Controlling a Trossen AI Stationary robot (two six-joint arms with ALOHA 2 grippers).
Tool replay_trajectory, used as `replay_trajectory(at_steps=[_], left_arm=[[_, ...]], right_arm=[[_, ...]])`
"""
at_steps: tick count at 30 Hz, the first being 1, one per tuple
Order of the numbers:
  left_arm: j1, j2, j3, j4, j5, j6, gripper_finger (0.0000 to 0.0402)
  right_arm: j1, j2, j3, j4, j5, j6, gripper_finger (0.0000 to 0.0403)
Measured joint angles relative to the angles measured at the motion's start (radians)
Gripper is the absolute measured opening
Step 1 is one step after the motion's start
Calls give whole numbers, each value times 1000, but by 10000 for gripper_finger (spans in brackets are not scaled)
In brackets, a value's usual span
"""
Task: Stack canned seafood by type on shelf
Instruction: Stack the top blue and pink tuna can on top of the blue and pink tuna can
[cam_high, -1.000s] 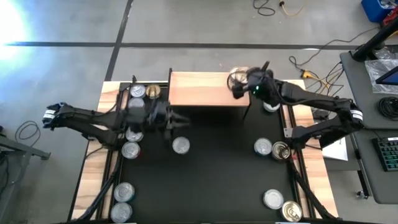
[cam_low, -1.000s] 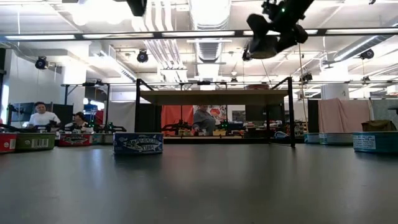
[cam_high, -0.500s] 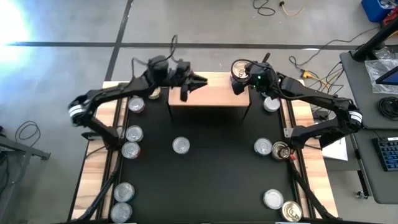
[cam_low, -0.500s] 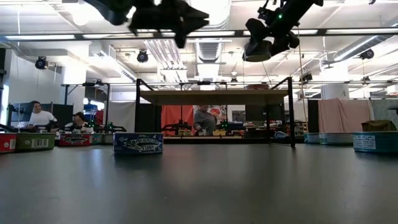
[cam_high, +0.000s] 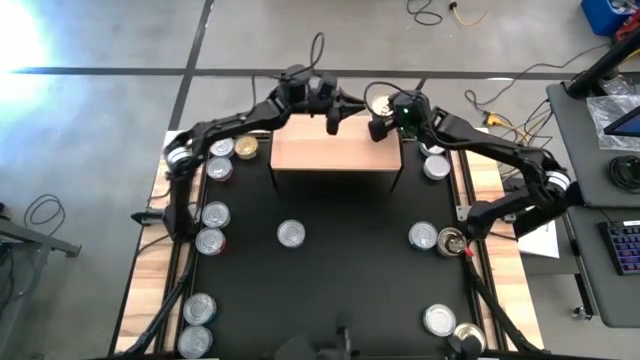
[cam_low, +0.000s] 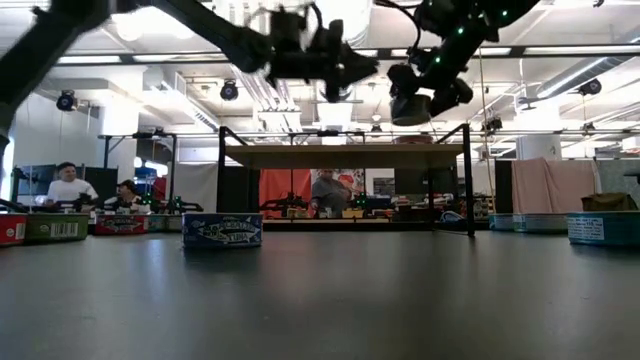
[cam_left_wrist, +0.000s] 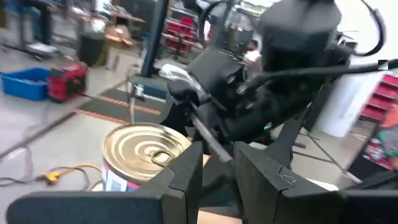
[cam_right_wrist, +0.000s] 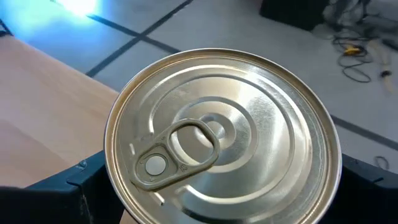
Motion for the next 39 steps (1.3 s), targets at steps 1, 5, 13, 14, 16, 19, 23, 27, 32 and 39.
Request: replay_trajectory(at_steps=[1, 5, 13, 14, 16, 19, 23, 27, 32, 39], left_arm=[[5, 35, 39, -2, 27, -2, 78], [22, 160, 239, -13, 115, -9, 78], [43, 377, 604, -296, 233, 96, 78], [48, 370, 563, -239, 229, 81, 78], [52, 365, 518, -185, 229, 37, 78], [55, 358, 498, -195, 245, 25, 78], [50, 358, 491, -213, 252, 62, 78], [42, 358, 492, -206, 252, 72, 78], [41, 358, 492, -212, 252, 71, 78], [41, 358, 492, -212, 288, 74, 78]], right_arm=[[-4, 10, 0, 3, 0, 0, 370], [-18, 50, 0, 1, 7, 37, 370], [-17, 89, 0, 13, 16, 74, 370], [-18, 89, 0, 11, 16, 77, 370], [-19, 90, 0, 9, 17, 80, 370], [-19, 90, 0, 9, 15, 82, 370], [-19, 91, 0, 10, 7, 81, 370], [-20, 91, 0, 17, -62, 89, 370], [-15, 91, 1, 19, -125, 83, 371], [11, 91, 1, 37, -223, 22, 371]])
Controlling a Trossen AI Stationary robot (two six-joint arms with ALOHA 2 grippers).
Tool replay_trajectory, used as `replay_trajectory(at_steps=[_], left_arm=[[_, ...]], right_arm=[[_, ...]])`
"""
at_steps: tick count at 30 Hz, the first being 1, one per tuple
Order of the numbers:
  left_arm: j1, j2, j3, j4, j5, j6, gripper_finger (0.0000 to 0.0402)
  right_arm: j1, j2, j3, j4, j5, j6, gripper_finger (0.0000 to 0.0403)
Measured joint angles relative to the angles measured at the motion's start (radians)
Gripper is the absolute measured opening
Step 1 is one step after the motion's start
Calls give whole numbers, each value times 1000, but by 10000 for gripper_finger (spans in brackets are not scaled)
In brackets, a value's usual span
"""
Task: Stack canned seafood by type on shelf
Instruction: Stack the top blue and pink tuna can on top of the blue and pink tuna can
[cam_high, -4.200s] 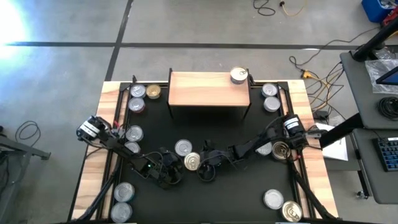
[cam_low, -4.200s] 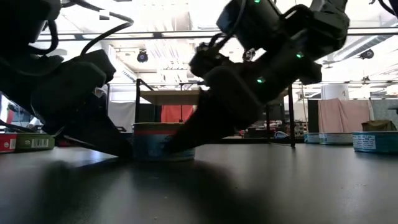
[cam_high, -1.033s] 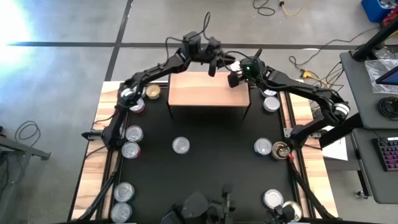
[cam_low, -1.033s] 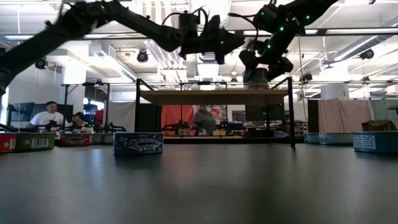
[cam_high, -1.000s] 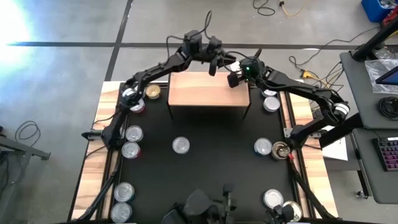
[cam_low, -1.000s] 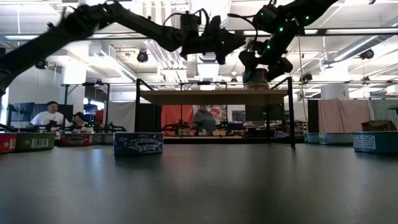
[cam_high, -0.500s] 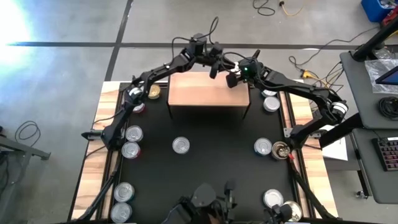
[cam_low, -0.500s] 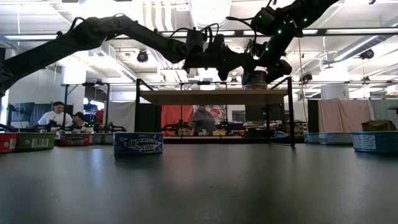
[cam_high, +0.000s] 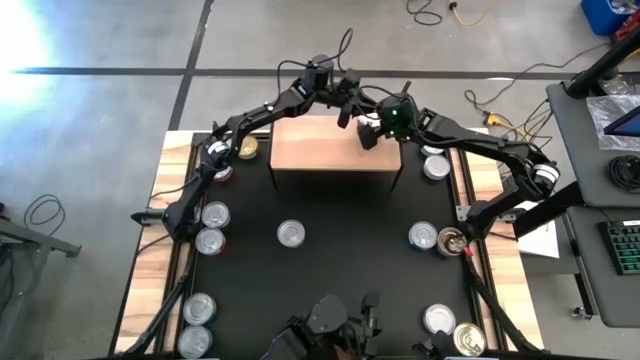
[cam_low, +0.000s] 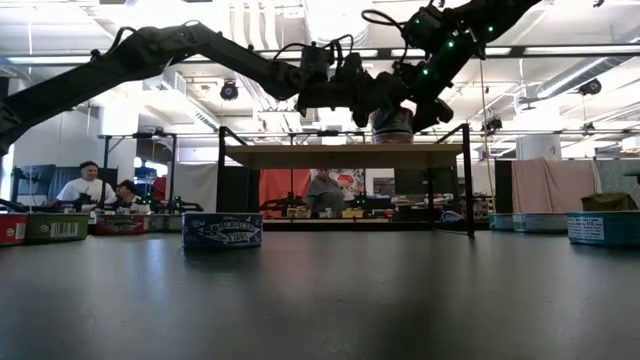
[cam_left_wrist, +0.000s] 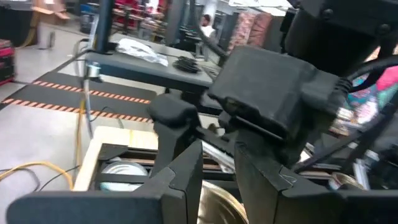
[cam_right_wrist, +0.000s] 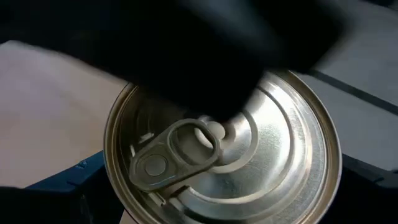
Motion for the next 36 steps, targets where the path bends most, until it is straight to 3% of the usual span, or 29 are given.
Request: replay_trajectory(at_steps=[5, 10, 18, 25, 31, 36], left_arm=[[-8, 0, 0, -32, 42, 26, 78], [-14, -2, 0, -139, -45, 110, 78], [-12, -5, 4, -229, -172, 201, 78], [-12, -8, 6, -302, -178, 284, 78], [-7, -18, 3, -316, -113, 316, 78], [-8, -26, 23, -335, -213, 428, 78]], right_arm=[[2, 11, 1, 10, 2, 23, 371], [2, 14, 1, 14, 6, 32, 393], [3, 13, 2, 5, 47, 22, 397], [4, 13, 3, 2, 95, 11, 399], [4, 13, 3, 3, 108, 9, 399], [1, 13, 3, 7, 121, 15, 400]])
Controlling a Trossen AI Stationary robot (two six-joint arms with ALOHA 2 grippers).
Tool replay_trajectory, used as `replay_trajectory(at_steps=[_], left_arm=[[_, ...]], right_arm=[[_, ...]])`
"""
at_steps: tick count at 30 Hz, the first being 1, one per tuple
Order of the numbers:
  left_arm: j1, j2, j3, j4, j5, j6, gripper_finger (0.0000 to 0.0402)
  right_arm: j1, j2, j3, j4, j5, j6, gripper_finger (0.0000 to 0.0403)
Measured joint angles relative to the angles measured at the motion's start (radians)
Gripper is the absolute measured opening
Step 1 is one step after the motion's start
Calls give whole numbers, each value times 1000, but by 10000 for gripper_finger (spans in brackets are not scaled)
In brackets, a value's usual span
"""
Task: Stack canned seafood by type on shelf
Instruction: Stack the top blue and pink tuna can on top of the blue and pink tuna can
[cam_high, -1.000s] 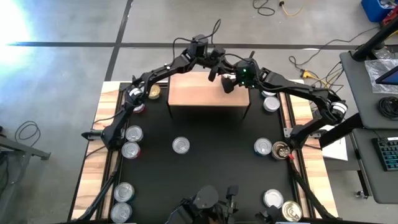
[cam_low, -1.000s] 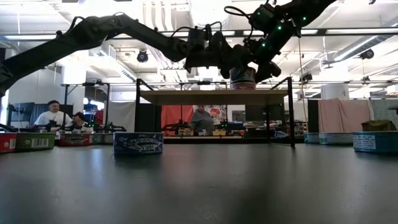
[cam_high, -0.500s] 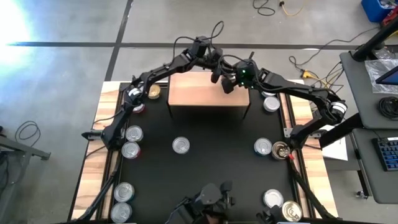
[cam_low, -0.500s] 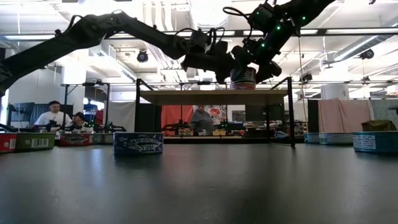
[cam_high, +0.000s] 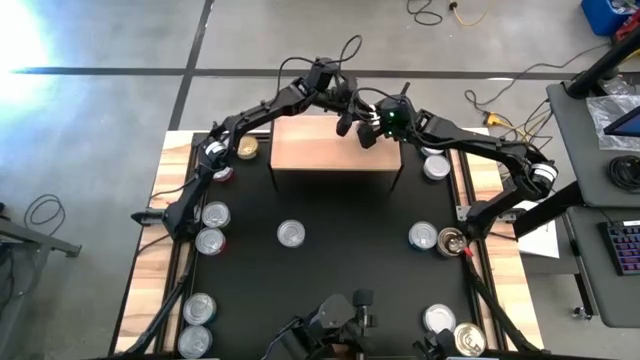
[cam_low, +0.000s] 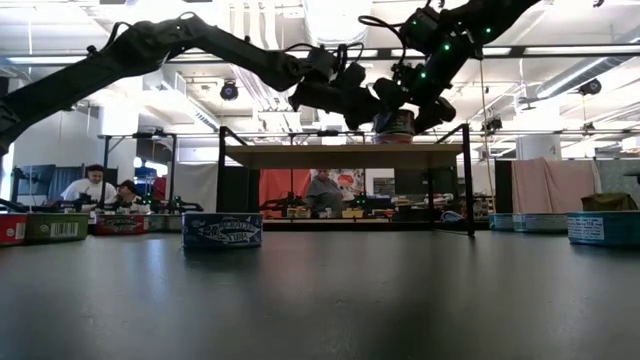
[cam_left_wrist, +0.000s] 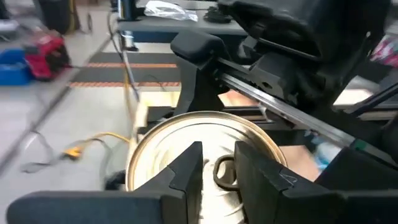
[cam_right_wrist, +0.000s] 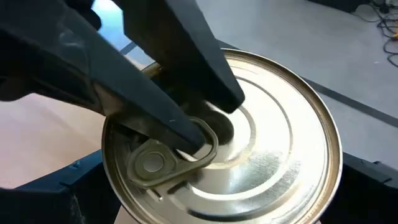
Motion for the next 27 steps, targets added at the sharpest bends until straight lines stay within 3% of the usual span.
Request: replay_trajectory(at_steps=[19, 27], left_arm=[[1, -6, 15, -148, -152, 99, 78], [20, -7, 14, -156, -157, 100, 78]], right_arm=[[2, 2, 0, 2, -13, -4, 400], [22, 0, 4, -2, -46, 48, 400]])
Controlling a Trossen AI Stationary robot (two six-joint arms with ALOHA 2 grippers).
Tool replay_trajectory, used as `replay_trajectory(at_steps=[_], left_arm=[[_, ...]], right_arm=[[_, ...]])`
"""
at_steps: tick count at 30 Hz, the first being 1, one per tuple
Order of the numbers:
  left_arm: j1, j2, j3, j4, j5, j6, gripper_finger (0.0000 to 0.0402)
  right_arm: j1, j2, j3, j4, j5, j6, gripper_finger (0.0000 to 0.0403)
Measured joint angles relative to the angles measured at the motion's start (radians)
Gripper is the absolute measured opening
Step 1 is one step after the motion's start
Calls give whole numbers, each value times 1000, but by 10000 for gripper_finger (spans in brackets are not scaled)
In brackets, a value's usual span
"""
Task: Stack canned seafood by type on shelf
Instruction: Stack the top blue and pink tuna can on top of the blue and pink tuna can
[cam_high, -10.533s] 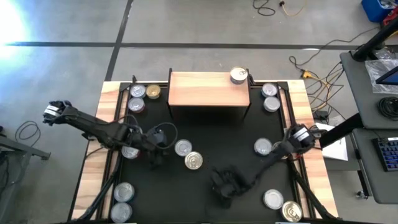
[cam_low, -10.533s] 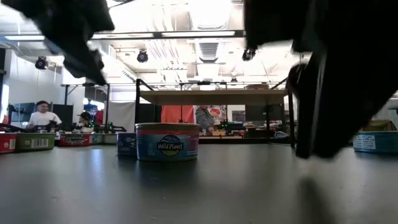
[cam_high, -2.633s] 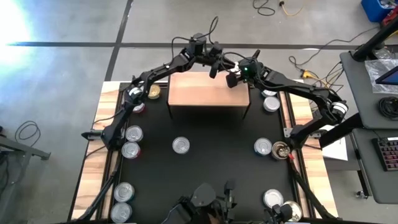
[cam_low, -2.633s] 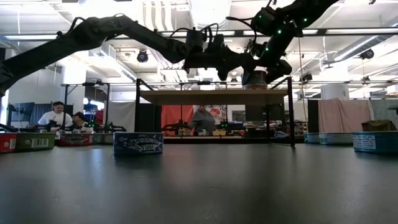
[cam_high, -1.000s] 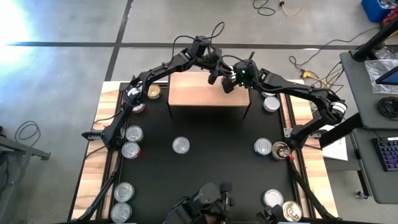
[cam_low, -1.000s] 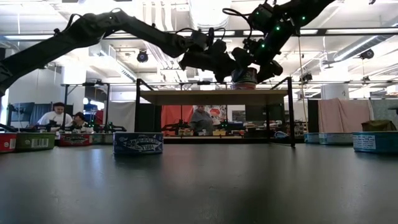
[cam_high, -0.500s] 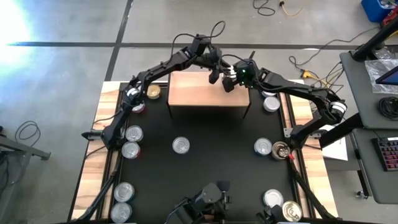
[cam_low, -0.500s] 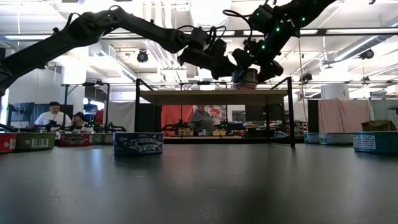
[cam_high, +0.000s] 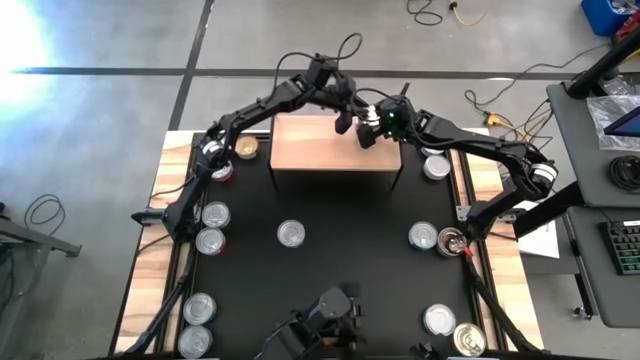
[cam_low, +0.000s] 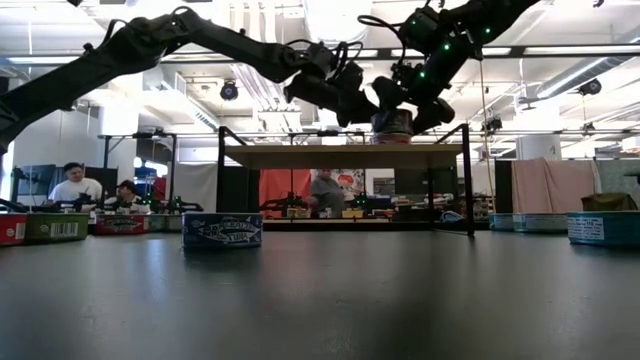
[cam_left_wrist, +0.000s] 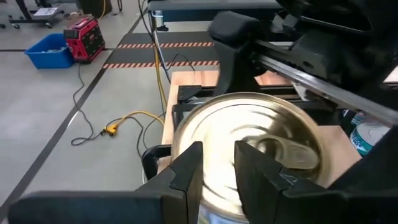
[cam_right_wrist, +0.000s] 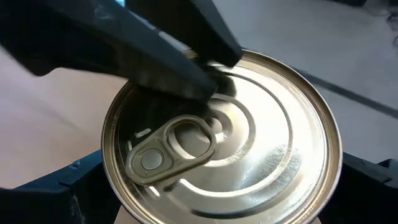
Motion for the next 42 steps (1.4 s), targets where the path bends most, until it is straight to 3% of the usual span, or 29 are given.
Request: replay_trajectory(at_steps=[9, 33, 42], left_arm=[[19, 7, -9, -40, -51, 14, 78], [18, -7, 87, -50, -33, -3, 78], [13, -14, 87, -63, 100, -65, 78]], right_arm=[[16, -6, 60, -56, -49, -5, 400], [11, 58, 44, -41, 0, -52, 400], [11, 68, 42, -3, 41, -49, 400]])
